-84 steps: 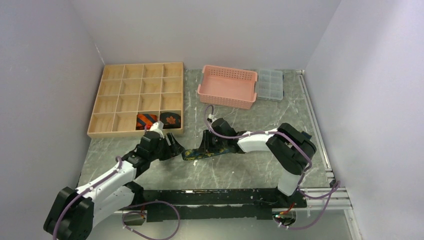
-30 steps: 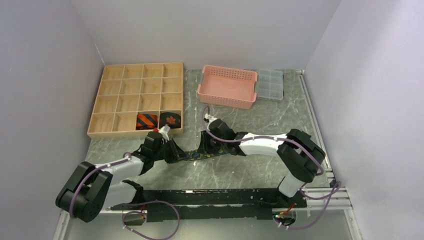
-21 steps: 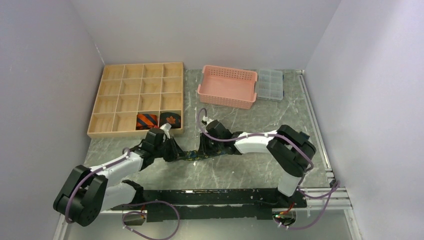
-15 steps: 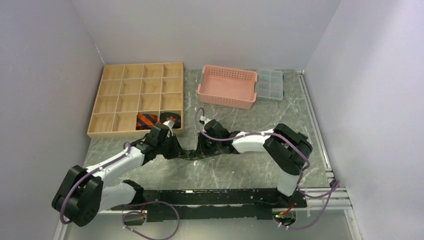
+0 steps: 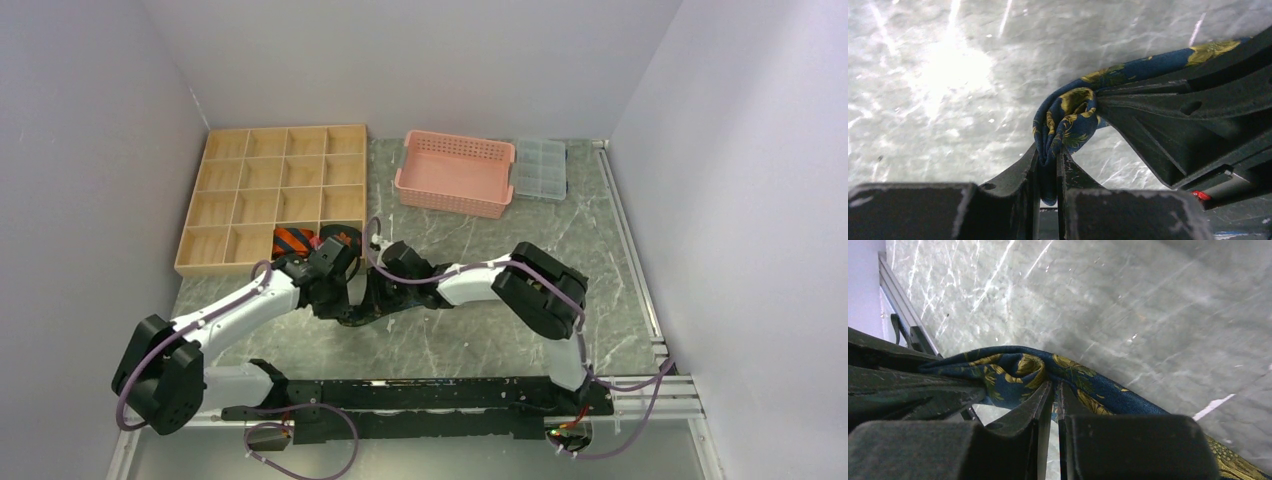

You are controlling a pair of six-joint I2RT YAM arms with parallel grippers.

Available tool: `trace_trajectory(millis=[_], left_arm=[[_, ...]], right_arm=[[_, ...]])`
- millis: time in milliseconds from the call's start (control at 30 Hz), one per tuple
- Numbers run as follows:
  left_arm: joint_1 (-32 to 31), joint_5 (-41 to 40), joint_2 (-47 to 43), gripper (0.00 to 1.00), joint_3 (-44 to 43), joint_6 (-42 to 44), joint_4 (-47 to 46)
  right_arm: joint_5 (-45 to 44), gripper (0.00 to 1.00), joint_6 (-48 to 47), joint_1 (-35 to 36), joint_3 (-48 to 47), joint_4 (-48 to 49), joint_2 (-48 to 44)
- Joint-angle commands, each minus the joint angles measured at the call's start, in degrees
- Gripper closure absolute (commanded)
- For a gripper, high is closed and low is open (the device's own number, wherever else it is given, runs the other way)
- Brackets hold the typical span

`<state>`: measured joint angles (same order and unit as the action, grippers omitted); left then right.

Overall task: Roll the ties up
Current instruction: Roll the tie at the center of the board.

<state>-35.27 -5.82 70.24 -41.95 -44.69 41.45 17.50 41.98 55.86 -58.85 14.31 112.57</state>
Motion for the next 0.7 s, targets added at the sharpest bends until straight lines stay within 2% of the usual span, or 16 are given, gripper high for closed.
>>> trace_trajectory(millis=[0, 133, 267, 667], left_arm=[[-0.9, -7.3, -0.8, 0.97, -4.2, -2.5, 11.6], [-0.9, -8.4, 1.2, 0.97, -6.1, -2.3, 13.3], [-0.9, -7.1, 1.8, 0.97, -6.1, -1.5, 11.6], [-0.9, -5.7, 3.9, 0.97, -5.8, -0.9, 8.4]], right_arm=[[-3.5, 0.86, 1.7, 0.9, 1.9, -0.5, -0.1], [-9.2, 0.85, 0.5, 0.6, 5.7, -0.5, -7.0], [-5.8, 0.86, 0.1, 0.6, 5.7, 0.8, -9.5], [5.6, 0.95, 4.9, 0.8, -0.6, 6.2, -1.5]])
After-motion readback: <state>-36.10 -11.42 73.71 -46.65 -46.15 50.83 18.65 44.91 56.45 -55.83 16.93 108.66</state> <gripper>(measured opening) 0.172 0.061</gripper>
